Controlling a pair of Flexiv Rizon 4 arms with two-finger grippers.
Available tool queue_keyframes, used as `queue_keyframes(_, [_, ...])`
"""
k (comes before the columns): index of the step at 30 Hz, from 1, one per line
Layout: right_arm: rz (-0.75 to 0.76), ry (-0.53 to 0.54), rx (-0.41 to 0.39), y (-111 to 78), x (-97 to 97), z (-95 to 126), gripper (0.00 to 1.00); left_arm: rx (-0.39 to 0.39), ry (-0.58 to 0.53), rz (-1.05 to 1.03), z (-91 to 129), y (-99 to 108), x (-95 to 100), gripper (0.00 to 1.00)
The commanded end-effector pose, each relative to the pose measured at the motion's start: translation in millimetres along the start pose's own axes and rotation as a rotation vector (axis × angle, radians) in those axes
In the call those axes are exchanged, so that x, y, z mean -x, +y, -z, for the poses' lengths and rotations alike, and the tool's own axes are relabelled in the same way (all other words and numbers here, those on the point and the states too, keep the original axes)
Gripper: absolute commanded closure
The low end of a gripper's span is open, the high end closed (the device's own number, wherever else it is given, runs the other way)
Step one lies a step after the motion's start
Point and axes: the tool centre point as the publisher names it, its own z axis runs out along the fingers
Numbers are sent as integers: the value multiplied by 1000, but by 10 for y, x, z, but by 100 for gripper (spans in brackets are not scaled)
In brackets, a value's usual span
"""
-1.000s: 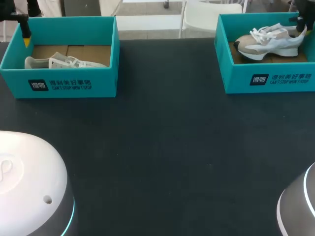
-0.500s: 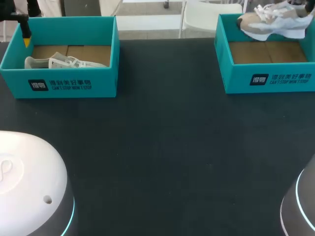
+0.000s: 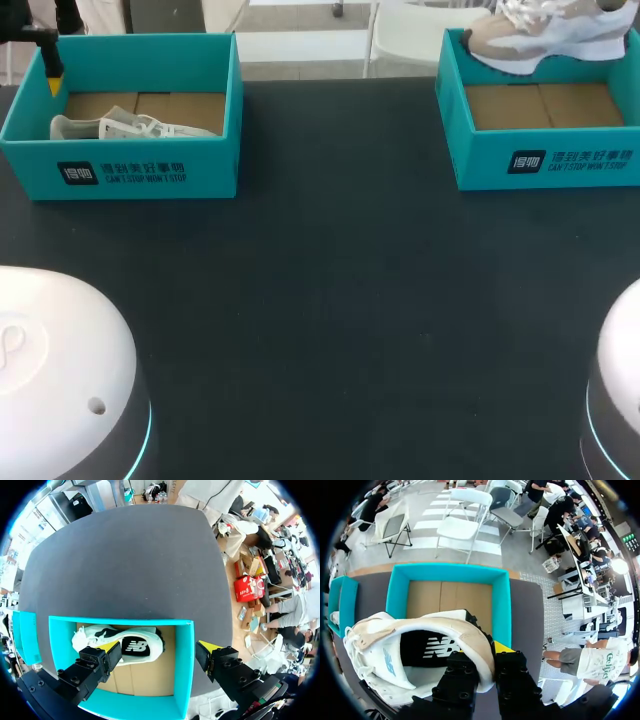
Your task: Take the shoe out of the shoebox, open the shoe tongue, remove and reinsert the insole, then place the shoe into the shoebox
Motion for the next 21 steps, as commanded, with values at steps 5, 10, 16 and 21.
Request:
queue_keyframes(5, [-55, -67, 76, -747, -76, 840, 100, 1, 2, 0, 4, -7, -3, 0])
queue_keyframes(10, [-59, -78, 69, -770, -90, 856, 100, 1, 2, 0, 4, -7, -3, 0])
queue_keyframes(16, [-59, -78, 69, -770, -90, 856, 100, 1, 2, 0, 4, -7, -3, 0])
queue_keyframes(21, [-59, -78, 69, -770, -90, 856, 100, 1, 2, 0, 4, -7, -3, 0])
